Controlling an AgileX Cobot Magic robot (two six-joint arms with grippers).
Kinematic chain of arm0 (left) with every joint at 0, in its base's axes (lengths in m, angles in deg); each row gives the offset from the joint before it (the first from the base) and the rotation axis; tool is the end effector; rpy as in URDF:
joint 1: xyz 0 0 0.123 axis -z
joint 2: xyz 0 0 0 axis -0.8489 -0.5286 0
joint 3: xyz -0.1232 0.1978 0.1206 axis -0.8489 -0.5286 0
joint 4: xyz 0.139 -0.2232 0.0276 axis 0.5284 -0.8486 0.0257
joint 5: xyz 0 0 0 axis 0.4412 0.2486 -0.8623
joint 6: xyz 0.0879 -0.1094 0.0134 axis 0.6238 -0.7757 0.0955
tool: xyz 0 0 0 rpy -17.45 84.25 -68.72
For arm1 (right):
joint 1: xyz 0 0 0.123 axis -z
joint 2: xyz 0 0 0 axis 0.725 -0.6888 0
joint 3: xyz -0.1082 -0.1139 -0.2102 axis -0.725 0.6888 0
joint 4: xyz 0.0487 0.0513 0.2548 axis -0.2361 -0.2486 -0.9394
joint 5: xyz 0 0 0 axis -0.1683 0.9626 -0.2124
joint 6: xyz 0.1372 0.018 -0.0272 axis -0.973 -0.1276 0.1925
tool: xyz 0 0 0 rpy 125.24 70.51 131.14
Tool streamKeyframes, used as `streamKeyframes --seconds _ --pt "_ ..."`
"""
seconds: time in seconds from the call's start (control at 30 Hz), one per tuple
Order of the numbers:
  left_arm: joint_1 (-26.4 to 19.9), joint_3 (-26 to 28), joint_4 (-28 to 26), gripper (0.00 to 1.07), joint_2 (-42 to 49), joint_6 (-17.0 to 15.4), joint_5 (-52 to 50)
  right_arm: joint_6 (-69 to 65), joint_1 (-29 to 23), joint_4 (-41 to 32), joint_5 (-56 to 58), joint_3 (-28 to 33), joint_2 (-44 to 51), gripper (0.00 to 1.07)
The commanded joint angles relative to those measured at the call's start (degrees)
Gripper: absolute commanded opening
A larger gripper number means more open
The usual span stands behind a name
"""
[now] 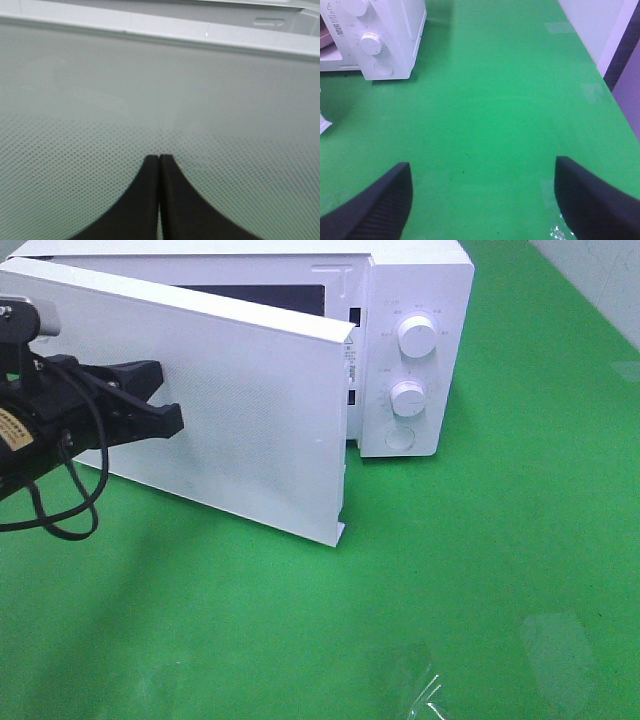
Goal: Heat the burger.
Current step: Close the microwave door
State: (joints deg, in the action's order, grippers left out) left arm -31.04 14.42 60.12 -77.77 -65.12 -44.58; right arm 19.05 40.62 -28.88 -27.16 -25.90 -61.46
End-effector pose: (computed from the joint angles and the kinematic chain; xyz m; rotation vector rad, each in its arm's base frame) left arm 0.3114 -0.1601 0.1307 0.3177 1.7245 -0.4357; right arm 0.0757 -0.0119 0.2710 0.0686 1.9753 -0.0193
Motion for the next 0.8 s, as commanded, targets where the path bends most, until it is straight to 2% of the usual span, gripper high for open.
streamKeyframes --seconds 0.03,0.13,0.23,0.33,0.43,0.57,0.8 --pt "2.2 4.4 -2.3 0.0 -2.1 0.1 1.1 0.3 0.3 0.1 -0.6 0.1 1.5 0.75" --pt "2.8 5.6 -3.0 0.0 -2.8 0.1 1.8 0.3 0.3 0.1 -0.6 0.1 1.5 0.75" --pt "4.7 10.1 -5.7 0.0 -5.3 0.1 4.8 0.3 0.3 0.1 -0.6 0.1 1.5 0.75" --pt "6.4 14.0 -6.1 0.0 -8.0 0.1 5.4 0.3 0.3 0.1 -0.6 0.1 1.5 0.75" --pt "6.8 14.8 -6.1 0.0 -8.8 0.1 5.6 0.3 0.3 0.1 -0.6 0.1 1.5 0.75" --pt "8.6 21.4 -6.9 0.0 -12.7 0.2 7.5 0.3 0.3 0.1 -0.6 0.1 1.5 0.75" --pt "9.5 28.2 -7.7 0.0 -15.9 0.3 10.3 0.3 0.3 0.1 -0.6 0.1 1.5 0.75"
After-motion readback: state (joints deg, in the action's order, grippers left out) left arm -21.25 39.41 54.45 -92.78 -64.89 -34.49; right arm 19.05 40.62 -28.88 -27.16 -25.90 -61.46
